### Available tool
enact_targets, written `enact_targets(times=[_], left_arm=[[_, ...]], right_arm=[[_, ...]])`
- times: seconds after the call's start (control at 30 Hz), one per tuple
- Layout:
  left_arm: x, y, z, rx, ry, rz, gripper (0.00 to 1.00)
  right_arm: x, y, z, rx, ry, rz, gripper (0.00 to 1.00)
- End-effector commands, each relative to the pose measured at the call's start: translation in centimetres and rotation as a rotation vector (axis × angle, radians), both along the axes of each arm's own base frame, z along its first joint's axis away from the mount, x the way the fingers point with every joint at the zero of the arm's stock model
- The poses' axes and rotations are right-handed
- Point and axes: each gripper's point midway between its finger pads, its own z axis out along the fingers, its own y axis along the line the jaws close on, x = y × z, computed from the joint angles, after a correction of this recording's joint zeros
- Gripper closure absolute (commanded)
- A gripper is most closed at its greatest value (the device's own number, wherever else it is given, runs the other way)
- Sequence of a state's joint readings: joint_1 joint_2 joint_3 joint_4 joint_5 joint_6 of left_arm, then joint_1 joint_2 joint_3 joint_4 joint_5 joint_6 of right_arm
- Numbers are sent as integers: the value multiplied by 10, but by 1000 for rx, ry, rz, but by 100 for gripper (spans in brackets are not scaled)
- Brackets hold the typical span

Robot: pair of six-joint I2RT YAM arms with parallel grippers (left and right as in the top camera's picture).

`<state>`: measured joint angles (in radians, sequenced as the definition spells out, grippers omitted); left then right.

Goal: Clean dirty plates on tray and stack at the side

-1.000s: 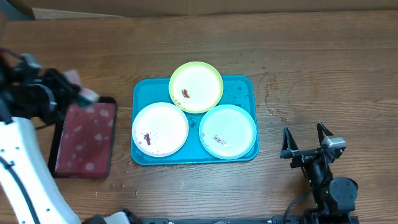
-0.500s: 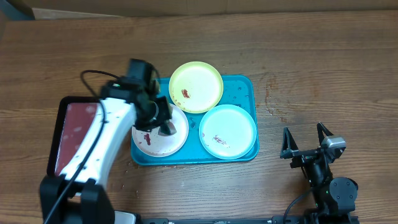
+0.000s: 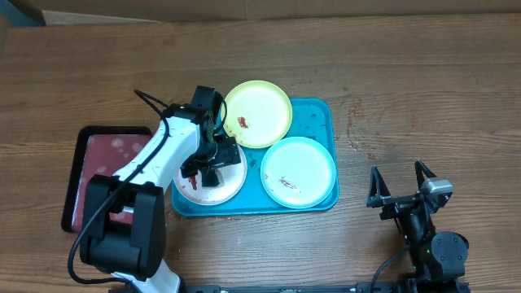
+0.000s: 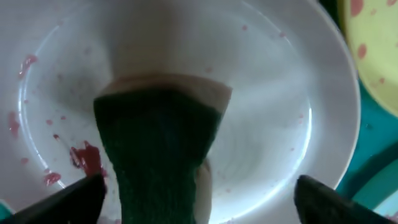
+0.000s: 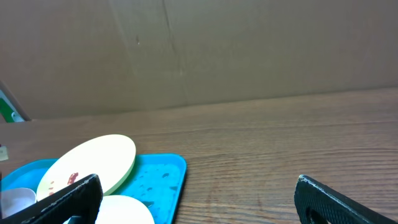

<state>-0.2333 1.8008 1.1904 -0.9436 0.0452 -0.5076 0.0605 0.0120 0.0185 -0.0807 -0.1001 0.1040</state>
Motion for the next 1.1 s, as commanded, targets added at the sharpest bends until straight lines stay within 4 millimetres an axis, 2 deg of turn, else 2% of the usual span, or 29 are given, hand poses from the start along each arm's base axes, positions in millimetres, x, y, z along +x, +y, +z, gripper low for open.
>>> enact_targets(times=[0.0,0.13,0.2,0.33,0.4,0.53,0.63,0.83,0.87,0.97,1.07], left_arm=[[19,1,29,-13,-61,-16,0],[39,5,100,-39,-181,3,0],[44,12,149,-47,-264,24,0],[38,34,204,-54,-368,84,1],[31,48,215,-50,-392,123,2],[17,75,217,-29,-360,199,0],[7,86,206,6,-302,227,0],[-1,91,193,34,-256,233,0],[-2,91,193,34,-251,233,0],[-2,91,192,34,-249,233,0],[-1,91,193,34,-253,233,0]], right_arm=[[0,1,-2,-4,-4,4,0],[0,1,-2,-4,-4,4,0],[0,1,-2,-4,-4,4,0],[0,1,6,-2,-36,4,0],[-2,7,15,36,-67,40,0],[-20,53,26,299,-12,340,0],[-37,69,59,402,-88,483,0],[-81,62,163,393,-459,549,0],[-88,59,190,333,-501,513,0],[-83,52,224,207,-446,406,0],[-57,42,237,176,-203,295,0]])
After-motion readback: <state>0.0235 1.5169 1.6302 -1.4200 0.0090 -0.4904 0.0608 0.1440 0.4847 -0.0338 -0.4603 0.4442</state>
